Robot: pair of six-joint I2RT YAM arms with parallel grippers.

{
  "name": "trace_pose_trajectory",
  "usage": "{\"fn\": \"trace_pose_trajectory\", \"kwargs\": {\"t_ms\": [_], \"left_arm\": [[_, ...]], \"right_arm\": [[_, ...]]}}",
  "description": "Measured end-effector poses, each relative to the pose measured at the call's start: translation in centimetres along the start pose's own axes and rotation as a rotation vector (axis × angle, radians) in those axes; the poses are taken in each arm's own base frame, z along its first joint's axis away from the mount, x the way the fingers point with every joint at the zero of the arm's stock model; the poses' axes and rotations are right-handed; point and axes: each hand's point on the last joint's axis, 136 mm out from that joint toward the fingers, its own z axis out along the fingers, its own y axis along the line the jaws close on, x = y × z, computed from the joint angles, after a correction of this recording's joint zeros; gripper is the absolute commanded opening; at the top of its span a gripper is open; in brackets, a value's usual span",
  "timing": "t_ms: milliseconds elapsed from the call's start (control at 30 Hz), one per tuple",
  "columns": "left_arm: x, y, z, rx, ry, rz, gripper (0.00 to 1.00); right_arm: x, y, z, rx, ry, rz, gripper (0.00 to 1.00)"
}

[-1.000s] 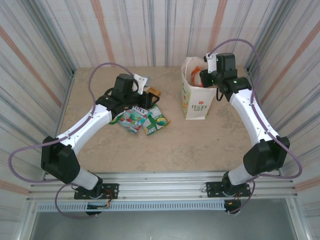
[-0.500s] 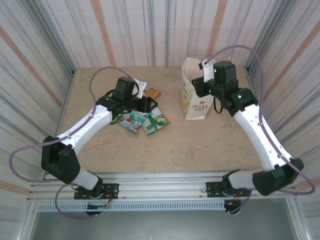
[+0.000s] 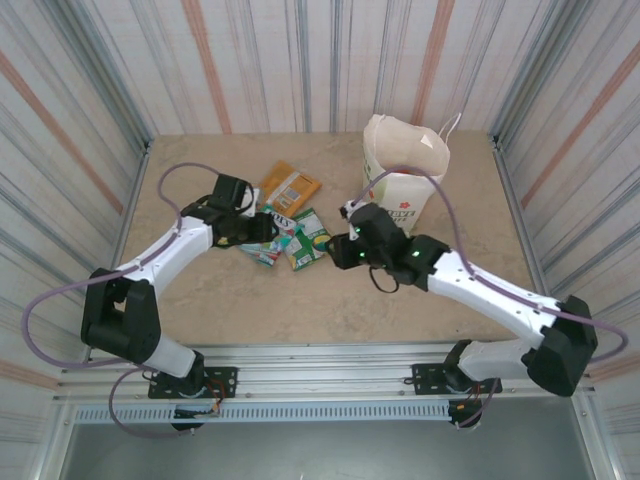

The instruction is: Place the snacks into the paper bag

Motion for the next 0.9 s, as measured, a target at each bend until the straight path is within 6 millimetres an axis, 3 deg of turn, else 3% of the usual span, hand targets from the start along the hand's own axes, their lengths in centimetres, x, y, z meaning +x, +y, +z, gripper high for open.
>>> {"fn": "trace_pose_trajectory", "kwargs": {"t_ms": [167, 300, 433, 633, 900], "left_arm": [[-1.2, 4.1, 0.8, -0.051, -0.003, -0.091, 0.65], [-1.6, 6.2, 2.8, -0.053, 0.027, -0.142, 0.64], [-2.2, 7.6, 4.5, -0.046, 0.049, -0.174, 0.63], [-3.6, 7.9, 6.2, -0.026, 0.054, -0.161, 0.57], [-2.8, 8.1, 7.5, -0.009, 0.091, -0.155, 0.48]], "right_arm": [[1.8, 2.7, 5.1, -0.025, 0.021, 0.064, 0.53], [3.4, 3.4, 9.5, -0.01, 0.063, 0.111, 0.55], [3.2, 4.2, 12.8, -0.006, 0.066, 0.143, 0.56], [2.5, 4.1, 15.9, -0.014, 0.043, 0.236, 0.59], [3.1, 2.2, 19.0, 0.011, 0.06, 0.341, 0.59]]}}
